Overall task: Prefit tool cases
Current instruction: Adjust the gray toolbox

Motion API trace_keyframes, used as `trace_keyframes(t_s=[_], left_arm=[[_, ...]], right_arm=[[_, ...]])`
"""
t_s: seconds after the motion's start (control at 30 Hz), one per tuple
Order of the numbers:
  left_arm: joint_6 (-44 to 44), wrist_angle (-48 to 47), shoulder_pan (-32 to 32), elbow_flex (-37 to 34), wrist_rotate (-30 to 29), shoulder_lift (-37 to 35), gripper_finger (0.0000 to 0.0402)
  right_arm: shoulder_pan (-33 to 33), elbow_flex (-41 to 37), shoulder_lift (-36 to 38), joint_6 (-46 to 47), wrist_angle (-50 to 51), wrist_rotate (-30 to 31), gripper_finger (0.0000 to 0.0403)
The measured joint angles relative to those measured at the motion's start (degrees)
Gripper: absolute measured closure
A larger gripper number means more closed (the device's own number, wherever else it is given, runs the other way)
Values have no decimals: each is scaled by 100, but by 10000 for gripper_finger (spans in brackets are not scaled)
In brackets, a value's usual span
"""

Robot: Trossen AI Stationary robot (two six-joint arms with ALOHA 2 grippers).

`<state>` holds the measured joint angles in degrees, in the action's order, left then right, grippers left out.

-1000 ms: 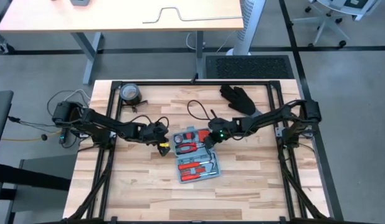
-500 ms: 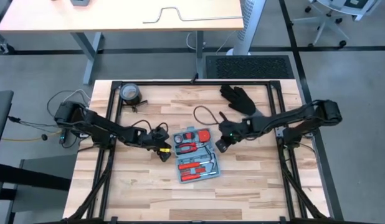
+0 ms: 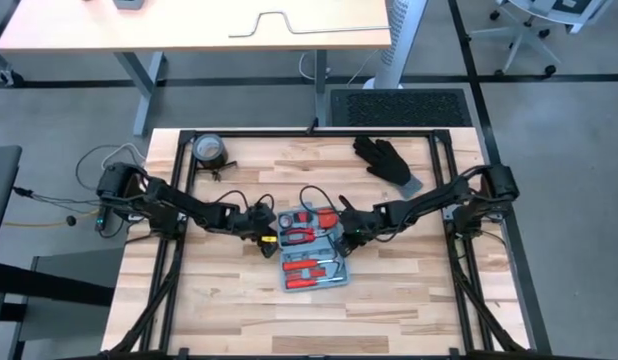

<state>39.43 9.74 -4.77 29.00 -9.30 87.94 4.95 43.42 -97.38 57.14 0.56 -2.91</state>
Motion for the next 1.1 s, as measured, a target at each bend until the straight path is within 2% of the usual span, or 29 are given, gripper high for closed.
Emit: trace_keyframes(t_s=[0.23, 0.43, 0.6, 0.73, 0.93, 1.03, 1.1], left_arm=[[-442, -142, 490, 5, 340, -44, 401], [-678, -396, 615, 20, 544, -127, 401], [-705, -989, 624, -7, 207, -553, 401], [-871, -1462, 712, -65, -86, -919, 401], [-842, -599, 1153, -543, 625, -1075, 401], [-733, 12, 1316, -675, 899, -1075, 401], [-643, 234, 1403, -682, 914, -1075, 401]], right_arm=[[-66, 120, -141, 5, -161, -120, 403], [-91, 139, 36, 0, 187, -91, 402], [-189, -91, 537, -60, 212, -114, 403], [-408, -639, 1008, 26, 150, -84, 402], [-675, -999, 1331, 42, -1175, -115, 403], [-826, -951, 1086, 69, -2067, -150, 403], [-972, -932, 809, 176, -3054, -185, 403]])
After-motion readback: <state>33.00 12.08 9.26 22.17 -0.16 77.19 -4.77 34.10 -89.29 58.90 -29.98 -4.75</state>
